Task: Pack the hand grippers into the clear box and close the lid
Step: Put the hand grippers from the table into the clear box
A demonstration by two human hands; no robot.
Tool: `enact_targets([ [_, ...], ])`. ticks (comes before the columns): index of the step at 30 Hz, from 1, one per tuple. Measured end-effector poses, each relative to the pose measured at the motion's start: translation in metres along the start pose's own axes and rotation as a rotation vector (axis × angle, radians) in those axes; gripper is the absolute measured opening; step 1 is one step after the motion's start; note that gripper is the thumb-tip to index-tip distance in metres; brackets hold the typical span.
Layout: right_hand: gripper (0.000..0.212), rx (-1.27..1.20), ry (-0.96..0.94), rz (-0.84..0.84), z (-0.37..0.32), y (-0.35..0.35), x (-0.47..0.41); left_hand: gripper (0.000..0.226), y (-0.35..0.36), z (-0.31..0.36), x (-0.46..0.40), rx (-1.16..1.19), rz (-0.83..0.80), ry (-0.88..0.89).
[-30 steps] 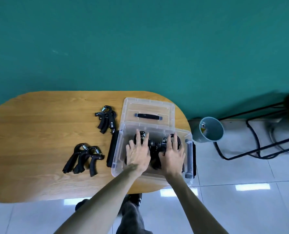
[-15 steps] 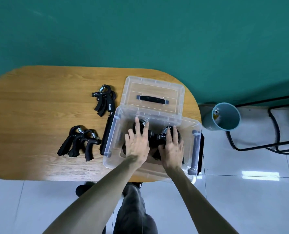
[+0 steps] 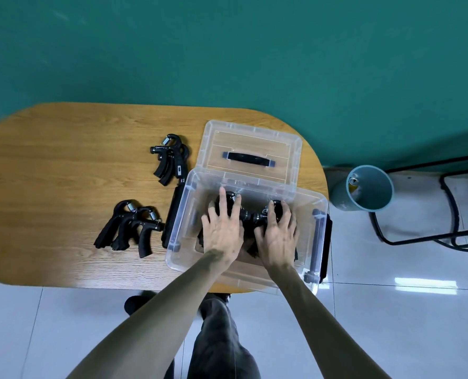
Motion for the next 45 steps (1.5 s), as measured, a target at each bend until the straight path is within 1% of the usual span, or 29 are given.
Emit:
enact_targets([
  [2,0.071,0.048,0.000,0.018,-0.004,-0.004,0.003,0.068,-0.006,-0.003,0.002,-0.005,-0.007,0.009],
  [4,0.068,0.060,0.004,0.044,-0.009,-0.008,0.006,0.063,-0.016,-0.007,0.004,-0.007,-0.013,0.023],
  [9,0.046,0.036,-0.017,0.140,-0.036,-0.025,0.008,0.055,-0.053,-0.022,0.011,-0.106,0.050,0.115],
  [14,0.036,0.114,-0.121,0.197,-0.070,-0.039,0.011,0.053,-0.081,-0.048,0.017,-0.122,0.101,0.128],
  [18,0.037,0.163,-0.192,0.173,-0.100,-0.041,0.013,0.053,-0.094,-0.081,0.024,-0.100,0.109,0.077],
  [23,0.035,0.197,-0.269,0.183,-0.147,-0.035,0.019,0.051,-0.101,-0.130,0.032,0.024,0.098,0.047],
  [27,0.035,0.245,-0.321,0.127,-0.191,-0.021,0.023,0.054,-0.103,-0.177,0.037,0.055,0.072,-0.007],
  [32,0.041,0.320,-0.334,0.102,-0.246,0.002,0.025,0.051,-0.108,-0.234,0.037,0.078,0.054,-0.018],
  [38,0.041,0.355,-0.359,0.088,-0.295,0.025,0.016,0.046,-0.107,-0.292,0.027,0.117,0.013,-0.010],
  [45,0.037,0.444,-0.340,-0.025,-0.315,0.053,-0.015,0.046,-0.075,-0.325,0.012,0.175,-0.115,-0.021],
])
Point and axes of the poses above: each hand's wrist, its own x-axis away from the middle knuckle, its own y-axis out of the palm, z = x × y, the point moved 1 cm from there along -x, towards the middle knuckle, and after that the axes turned 5 degrees about -z, right-handed, at the moved point
